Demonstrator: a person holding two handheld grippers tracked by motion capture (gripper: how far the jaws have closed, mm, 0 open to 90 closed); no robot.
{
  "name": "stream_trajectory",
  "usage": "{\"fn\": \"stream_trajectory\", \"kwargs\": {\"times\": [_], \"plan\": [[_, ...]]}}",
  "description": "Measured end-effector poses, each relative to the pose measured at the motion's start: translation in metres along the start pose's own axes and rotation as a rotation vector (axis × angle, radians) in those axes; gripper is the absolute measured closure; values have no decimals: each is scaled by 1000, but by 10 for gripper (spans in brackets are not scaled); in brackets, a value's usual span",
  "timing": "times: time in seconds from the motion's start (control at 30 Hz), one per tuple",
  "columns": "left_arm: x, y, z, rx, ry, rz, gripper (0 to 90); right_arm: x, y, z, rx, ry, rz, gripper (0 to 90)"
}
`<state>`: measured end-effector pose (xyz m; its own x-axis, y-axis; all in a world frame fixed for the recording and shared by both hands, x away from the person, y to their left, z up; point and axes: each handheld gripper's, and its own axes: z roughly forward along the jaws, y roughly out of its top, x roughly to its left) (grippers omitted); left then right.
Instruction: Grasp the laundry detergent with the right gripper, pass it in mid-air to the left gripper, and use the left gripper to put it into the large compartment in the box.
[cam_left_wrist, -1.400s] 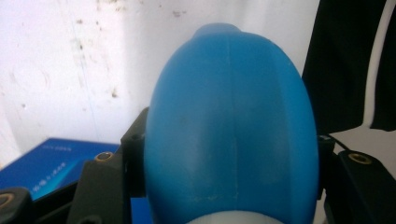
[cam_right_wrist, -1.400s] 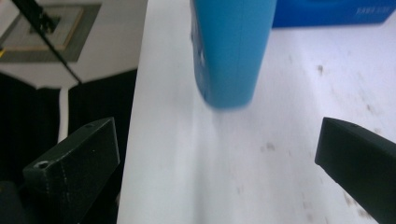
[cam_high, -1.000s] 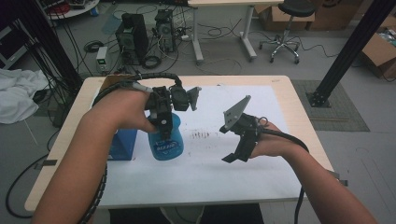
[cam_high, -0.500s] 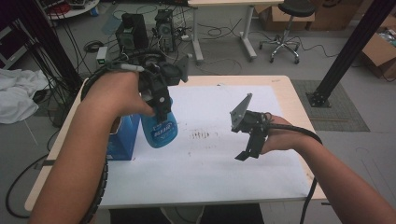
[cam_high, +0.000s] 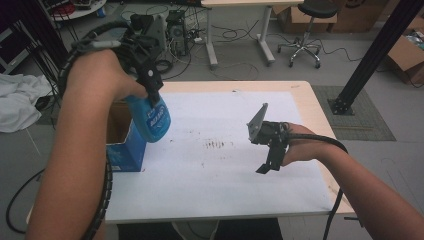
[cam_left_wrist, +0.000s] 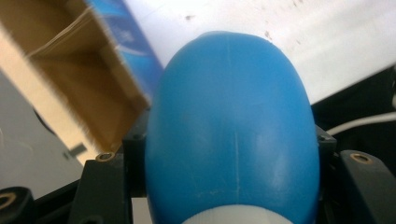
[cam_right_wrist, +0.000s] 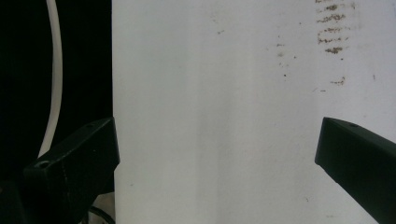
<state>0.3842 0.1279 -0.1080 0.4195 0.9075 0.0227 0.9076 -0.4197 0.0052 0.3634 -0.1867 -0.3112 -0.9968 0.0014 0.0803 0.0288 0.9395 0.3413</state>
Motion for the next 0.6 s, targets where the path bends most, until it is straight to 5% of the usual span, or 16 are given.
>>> {"fn": "stream_trajectory", "kwargs": {"times": [0.17,0.33,0.6], "plan": [[31,-7,-12,-6,-12,-156,393,-1,-1,-1,5,2,0,0],[57,-15,-16,-13,-1,-264,393,-2,-3,-2,8,0,3,0],[86,-23,-7,-15,20,-338,393,-4,-7,-2,16,-2,17,0]]}}
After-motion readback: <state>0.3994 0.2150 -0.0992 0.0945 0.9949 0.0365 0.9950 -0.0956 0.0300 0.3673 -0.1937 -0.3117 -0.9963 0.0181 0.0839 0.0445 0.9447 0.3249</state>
